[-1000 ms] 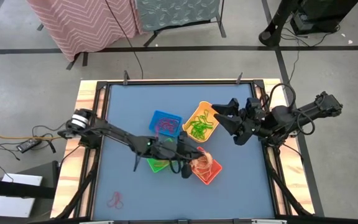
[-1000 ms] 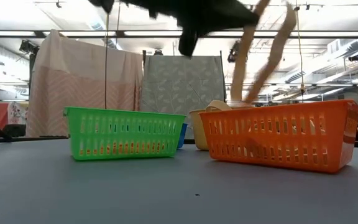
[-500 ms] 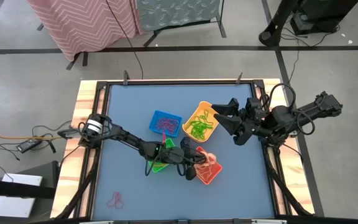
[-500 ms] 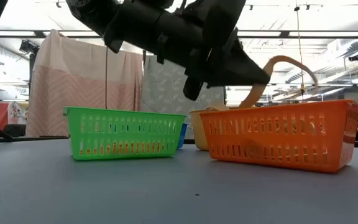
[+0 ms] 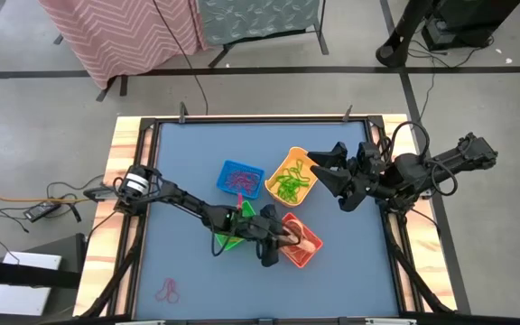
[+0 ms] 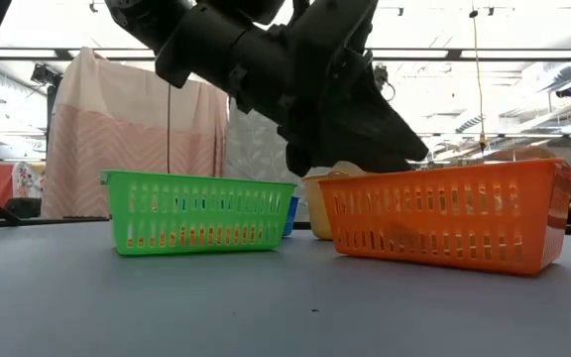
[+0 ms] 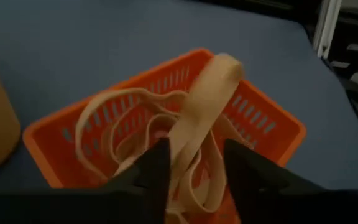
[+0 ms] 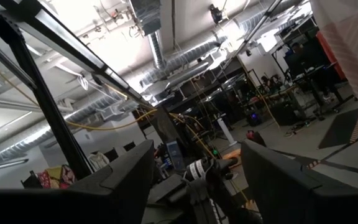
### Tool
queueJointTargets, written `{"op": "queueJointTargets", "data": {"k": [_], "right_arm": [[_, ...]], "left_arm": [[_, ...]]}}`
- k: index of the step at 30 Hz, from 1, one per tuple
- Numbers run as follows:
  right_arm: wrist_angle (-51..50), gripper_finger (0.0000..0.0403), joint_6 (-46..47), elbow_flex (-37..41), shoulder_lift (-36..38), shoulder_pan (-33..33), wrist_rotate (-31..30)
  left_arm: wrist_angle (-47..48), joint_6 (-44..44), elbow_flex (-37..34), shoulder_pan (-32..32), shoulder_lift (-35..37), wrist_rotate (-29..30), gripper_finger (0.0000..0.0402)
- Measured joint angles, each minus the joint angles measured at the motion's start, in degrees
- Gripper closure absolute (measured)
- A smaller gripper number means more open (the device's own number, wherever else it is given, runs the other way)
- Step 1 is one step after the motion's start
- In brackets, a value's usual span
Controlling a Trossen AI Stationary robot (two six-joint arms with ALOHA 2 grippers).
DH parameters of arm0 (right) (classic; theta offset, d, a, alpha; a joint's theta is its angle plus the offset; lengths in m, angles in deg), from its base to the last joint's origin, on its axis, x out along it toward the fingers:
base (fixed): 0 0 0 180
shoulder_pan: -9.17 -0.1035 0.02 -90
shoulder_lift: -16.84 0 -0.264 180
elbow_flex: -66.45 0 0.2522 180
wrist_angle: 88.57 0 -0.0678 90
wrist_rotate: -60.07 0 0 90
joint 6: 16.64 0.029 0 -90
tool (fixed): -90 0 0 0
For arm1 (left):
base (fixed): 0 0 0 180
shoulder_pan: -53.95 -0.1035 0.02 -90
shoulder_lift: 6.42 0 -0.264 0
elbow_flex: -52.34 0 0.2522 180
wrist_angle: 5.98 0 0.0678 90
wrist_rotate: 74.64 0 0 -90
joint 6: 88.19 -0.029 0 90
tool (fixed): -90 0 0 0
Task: Sort rubber bands into baskets
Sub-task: Put the yellow rubber band into the orange bin, then put the red rubber band into the blue bin
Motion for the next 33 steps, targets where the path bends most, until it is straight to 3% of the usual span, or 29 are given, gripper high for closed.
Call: {"op": "queueJointTargets", "data": {"k": [7, 14, 18, 21, 25, 29, 33], "right_arm": [[0.0, 0.0151, 0.0, 0.0, 0.0, 0.0, 0.0], [0.0, 0.0151, -0.3, 0.0, 0.0, 0.0, 0.0], [-0.3, 0.0151, -1.3, 0.0, 0.0, 0.0, 0.0], [-1.2, 0.0151, -1.3, 0.0, 0.0, 0.0, 0.0], [-3.5, 0.0151, -1.2, 0.0, 0.0, 0.0, 0.0], [-5.5, 0.0151, -1.2, 0.0, 0.0, 0.0, 0.1], [-6.4, 0.0151, -1.1, 0.0, 0.0, 0.0, 0.0]], "left_arm": [[6.7, -0.5, 4.3, -1.7, 0.1, -1.2, 0.016], [40.6, -11.9, 17.5, -4.2, 5.1, -4.9, 0.011], [53.1, -16.3, 18.3, -4.2, 12.0, -4.8, 0.0111], [57.7, -13.5, 13.6, -2.9, 19.7, -4.6, 0.0116], [56.9, -3.2, 1.6, 3.3, 31.2, -1.6, 0.0127], [56.8, 12.9, -10.6, 15.6, 40.0, 1.7, 0.014], [56.7, 30.1, -17.3, 30.5, 40.7, 0.5, 0.0152]]}}
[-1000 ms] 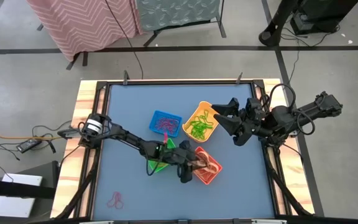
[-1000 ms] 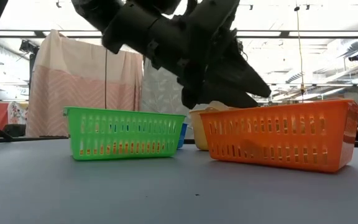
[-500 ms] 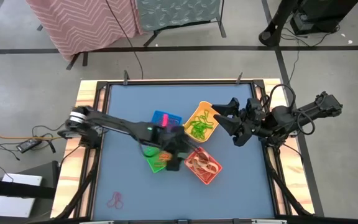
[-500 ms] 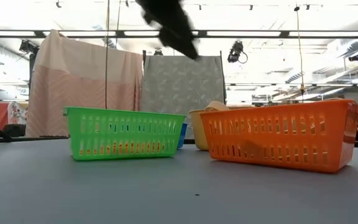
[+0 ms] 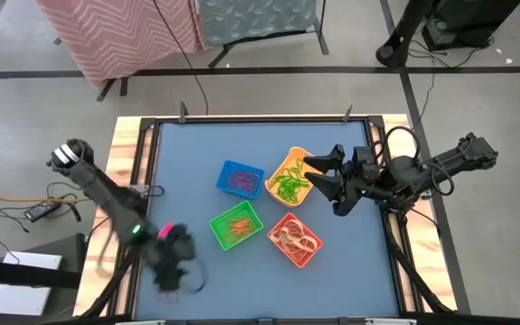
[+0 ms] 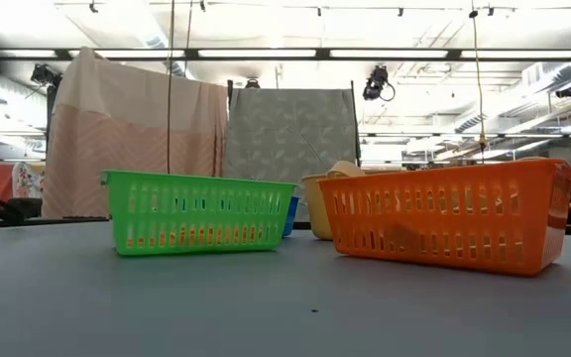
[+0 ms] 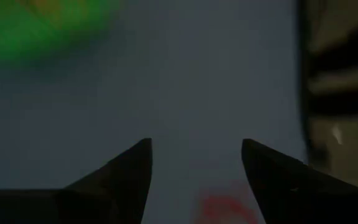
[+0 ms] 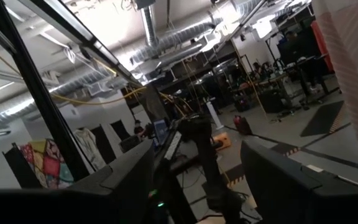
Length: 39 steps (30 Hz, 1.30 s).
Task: Sort rubber bands into baskets
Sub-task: Put the red rubber band into the blue bin
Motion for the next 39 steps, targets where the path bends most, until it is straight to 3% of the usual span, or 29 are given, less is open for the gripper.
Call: {"op": "queueJointTargets", "data": {"k": [4, 9, 13, 25, 28, 33, 39], "right_arm": [[-0.1, 0.0151, -0.1, 0.0, 0.0, 0.2, -0.1], [-0.2, 0.0151, -0.1, 0.0, 0.0, 0.8, -0.1], [-0.3, 0.0151, -0.1, 0.0, 0.0, 1.3, -0.1], [-0.5, 0.0151, -0.1, 0.0, 0.0, 1.9, -0.1], [-0.5, 0.0151, -0.1, 0.0, 0.0, 1.9, -0.1], [-0.5, 0.0151, -0.1, 0.0, 0.0, 1.9, -0.1], [-0.5, 0.0151, -0.1, 0.0, 0.0, 1.9, -0.1]], "left_arm": [[0.3, 11.0, -0.9, 10.6, -3.7, -3.1, 0.0157], [-0.8, 24.0, -0.5, 17.4, -7.7, -4.4, 0.0158], [-0.9, 30.1, -0.5, 19.4, -11.0, -4.7, 0.0158], [-2.4, 36.3, -0.2, 18.7, -21.1, -7.6, 0.0163], [-1.1, 39.1, -0.1, 18.2, -21.8, -7.9, 0.0202], [1.1, 40.2, -0.3, 16.0, -20.5, -7.0, 0.0371], [9.0, 40.3, -0.6, 10.9, -12.8, 6.5, 0.0398]]}}
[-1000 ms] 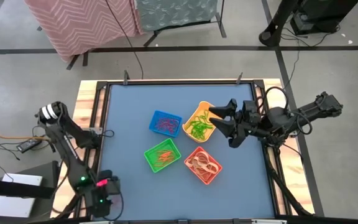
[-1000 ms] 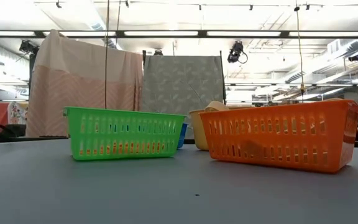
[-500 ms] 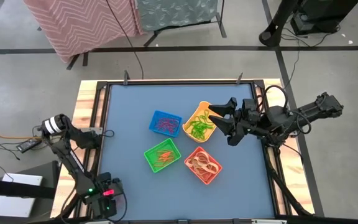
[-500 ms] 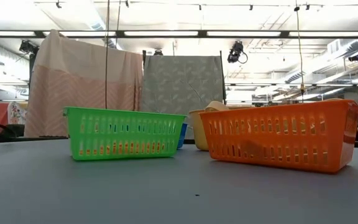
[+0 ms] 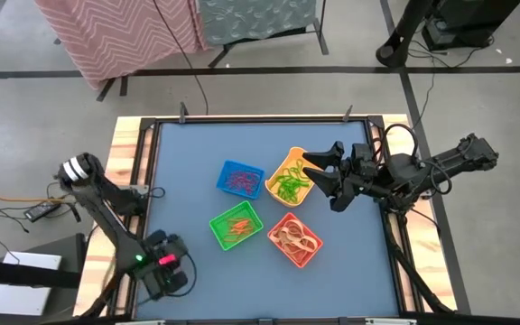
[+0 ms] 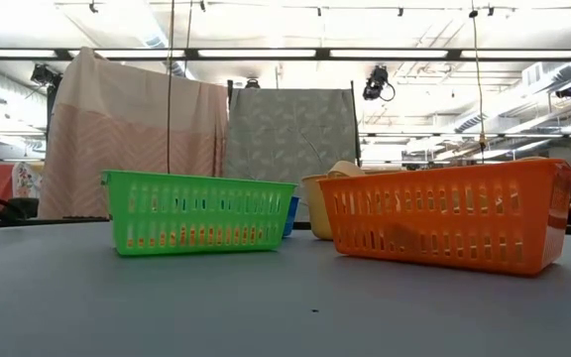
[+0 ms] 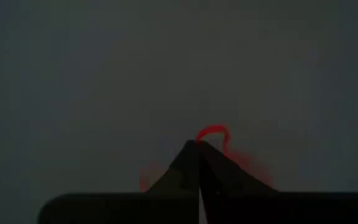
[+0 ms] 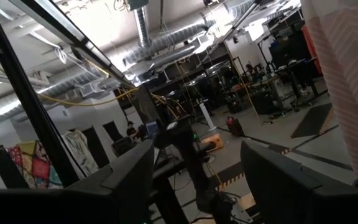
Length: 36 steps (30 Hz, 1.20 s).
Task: Sort rubber bands into baskets
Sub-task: Put the red rubber band into the blue bin
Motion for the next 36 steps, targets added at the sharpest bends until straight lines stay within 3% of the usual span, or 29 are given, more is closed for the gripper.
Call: {"op": "queueJointTargets", "data": {"k": [10, 13, 17, 24, 30, 36], "right_arm": [[0.2, 0.0151, 0.6, 0.0, 0.0, -0.1, 0.0], [0.4, 0.0151, 1.8, 0.0, 0.0, -0.3, 0.0], [0.3, 0.0151, 5.0, 0.0, 0.0, -0.3, 0.0], [0.2, 0.0151, 5.1, 0.0, 0.0, -0.3, 0.0], [0.1, 0.0151, 5.1, 0.0, 0.0, -0.3, 0.1], [-1.0, 0.0151, 5.2, 0.0, 0.0, -0.3, 0.1]], "left_arm": [[17.2, -9.0, 4.5, -13.2, 19.6, 17.7, 0.04], [19.3, -16.9, 8.0, -19.4, 22.4, 24.1, 0.04], [14.9, -32.9, 11.8, -29.0, 23.1, 28.3, 0.0401], [-7.6, -60.0, 12.5, -43.6, 21.2, 27.8, 0.0401], [-16.1, -68.1, 12.5, -52.0, 15.4, 22.7, 0.0401], [-18.1, -72.0, 12.5, -55.1, 8.6, 20.9, 0.0401]]}}
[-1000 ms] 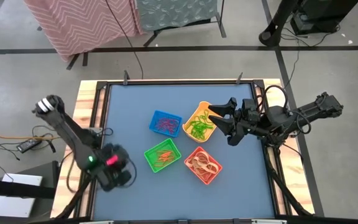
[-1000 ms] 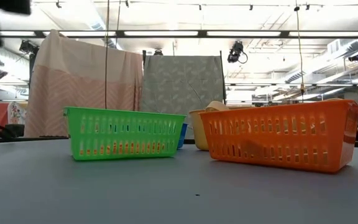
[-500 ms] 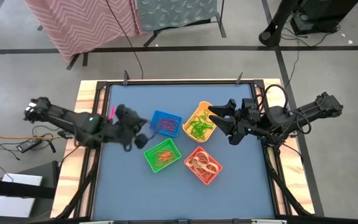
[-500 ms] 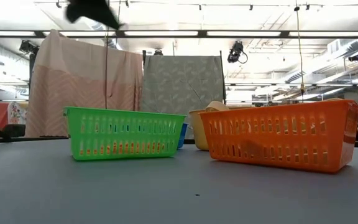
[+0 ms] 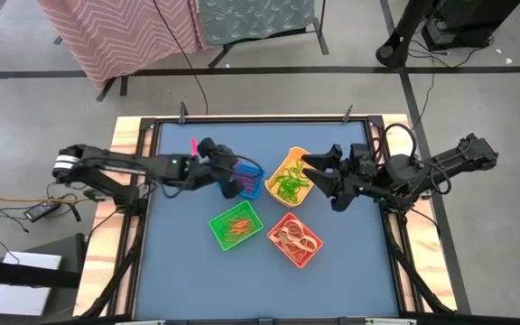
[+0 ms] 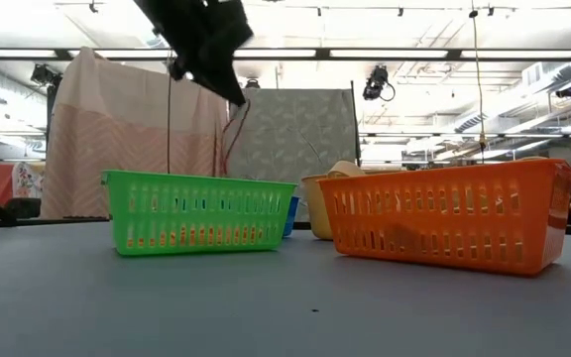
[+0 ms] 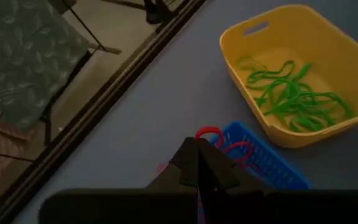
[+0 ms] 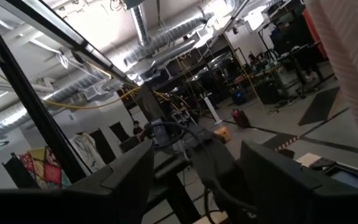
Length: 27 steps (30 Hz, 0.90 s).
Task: Sort rubber bands into baskets
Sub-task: Put the red rubber band into the blue bin, then return to Home Position
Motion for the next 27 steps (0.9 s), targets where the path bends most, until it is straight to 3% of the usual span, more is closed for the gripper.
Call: {"op": "queueJointTargets", "data": {"k": [8, 18, 22, 27], "right_arm": [[-3.4, 0.0151, 2.8, 0.0, 0.0, -0.2, 0.1], [-5.1, 0.0151, 3.0, 0.0, 0.0, -0.2, 1.6], [-5.1, 0.0151, 3.0, 0.0, 0.0, -0.2, 1.6], [-5.1, 0.0151, 3.0, 0.0, 0.0, -0.2, 1.6]], "left_arm": [[-5.7, 0.6, 0.0, -1.2, -6.9, -5.9, 0.0401], [-8.4, 2.0, 0.0, -2.3, -9.8, -6.2, 0.0397], [-7.7, 3.1, 0.0, -2.7, -9.5, -6.4, 0.037], [-6.9, 4.9, 0.0, -2.8, -9.4, -10.7, 0.0311]]}}
